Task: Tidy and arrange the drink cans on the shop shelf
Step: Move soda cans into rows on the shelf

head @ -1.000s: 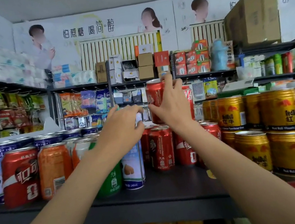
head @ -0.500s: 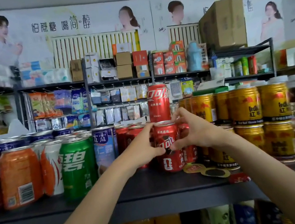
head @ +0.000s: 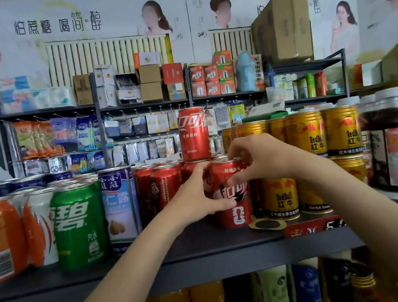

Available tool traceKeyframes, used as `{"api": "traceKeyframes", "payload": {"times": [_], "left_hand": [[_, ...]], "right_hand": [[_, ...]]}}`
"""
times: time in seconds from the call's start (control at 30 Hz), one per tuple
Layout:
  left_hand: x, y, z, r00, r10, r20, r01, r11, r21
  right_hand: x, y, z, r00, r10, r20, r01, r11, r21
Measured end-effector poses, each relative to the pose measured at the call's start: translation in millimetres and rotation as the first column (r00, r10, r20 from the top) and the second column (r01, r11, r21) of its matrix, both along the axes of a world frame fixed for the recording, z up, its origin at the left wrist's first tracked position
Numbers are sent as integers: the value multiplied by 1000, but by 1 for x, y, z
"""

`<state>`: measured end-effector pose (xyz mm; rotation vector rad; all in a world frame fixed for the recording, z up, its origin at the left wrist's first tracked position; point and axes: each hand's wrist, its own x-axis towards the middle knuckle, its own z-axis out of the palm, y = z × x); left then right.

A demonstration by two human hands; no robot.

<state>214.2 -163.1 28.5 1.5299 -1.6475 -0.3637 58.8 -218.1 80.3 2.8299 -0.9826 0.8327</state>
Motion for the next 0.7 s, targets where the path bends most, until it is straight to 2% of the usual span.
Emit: {"api": "traceKeyframes", "payload": {"times": [0.17, 0.3, 0.37, 0.43, 0.53, 0.6, 0.7], "left_hand": [[-18, -17, -8, 989, 96, 116, -91, 995, -44], [-13, -13, -6, 985, 96, 143, -86, 993, -75], [0, -2, 2, 971, 199, 136, -166, 961, -222], [17, 7, 11, 934, 340, 111, -279, 886, -370], [35, 13, 15, 875, 466, 132, -385, 835, -393], [40, 12, 14, 854, 486, 185, -404, 845, -351], [45, 7, 13, 854, 477, 207, -422, 869, -260]], "right_hand": [[-11, -4, 2, 995, -64, -80, 63, 998, -11], [-10, 1, 7, 994, -53, -95, 55, 998, 24], [0, 3, 12, 1000, -3, -17, 2, 1000, -21], [19, 1, 19, 997, 18, 81, -10, 995, -99], [57, -13, 35, 964, 29, 266, 1, 994, -111], [77, -26, 46, 927, 24, 374, -38, 999, 31], [95, -43, 53, 876, 7, 482, -174, 937, 304]]}}
